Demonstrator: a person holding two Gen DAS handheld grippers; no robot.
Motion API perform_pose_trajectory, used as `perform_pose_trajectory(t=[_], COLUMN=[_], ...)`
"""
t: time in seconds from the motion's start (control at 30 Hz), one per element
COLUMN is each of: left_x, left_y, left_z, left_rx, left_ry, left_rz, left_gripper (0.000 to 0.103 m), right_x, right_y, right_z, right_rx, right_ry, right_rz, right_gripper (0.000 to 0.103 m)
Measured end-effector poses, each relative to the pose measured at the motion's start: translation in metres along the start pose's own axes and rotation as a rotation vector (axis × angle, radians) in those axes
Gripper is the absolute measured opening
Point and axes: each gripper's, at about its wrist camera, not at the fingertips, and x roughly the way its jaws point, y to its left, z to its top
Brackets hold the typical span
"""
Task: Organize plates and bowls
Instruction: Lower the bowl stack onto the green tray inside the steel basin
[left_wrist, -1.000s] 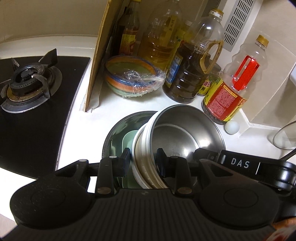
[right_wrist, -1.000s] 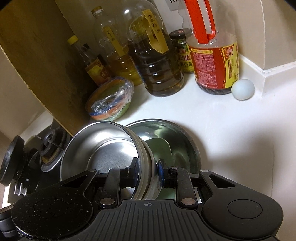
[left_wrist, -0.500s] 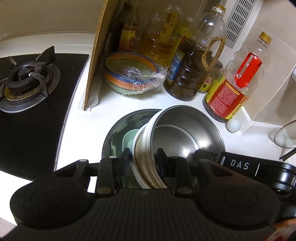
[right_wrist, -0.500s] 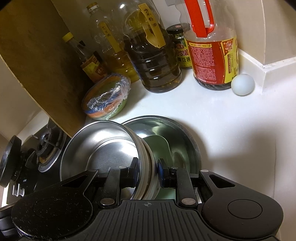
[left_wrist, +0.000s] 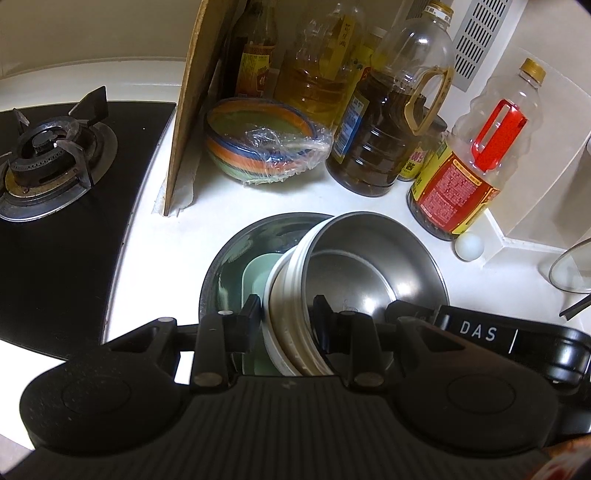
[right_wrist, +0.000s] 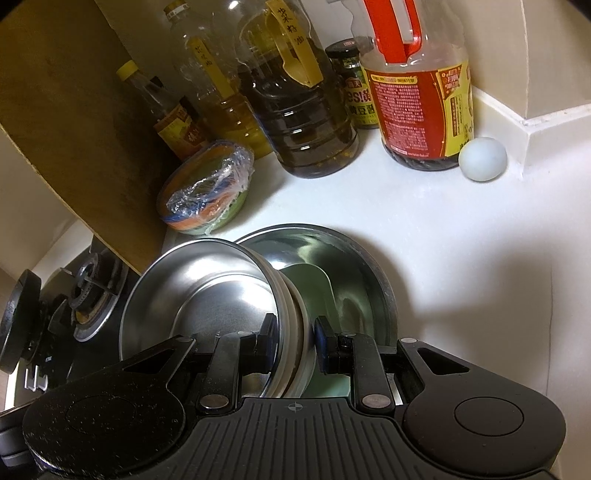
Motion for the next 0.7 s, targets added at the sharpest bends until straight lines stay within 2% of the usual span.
perform_pose_trajectory(t=[0.7], left_x=[0.0051], left_y=[0.0079], left_z=[0.0009], left_rx=[-0.037], left_ry=[0.010], left_rz=[-0.013], left_gripper=[0.025], right_x=[0.0036], right_y=[-0.0031], right_z=[0.0020], right_rx=[0.005], right_ry=[0.013], right_rz=[0.023], right_gripper=[0.022])
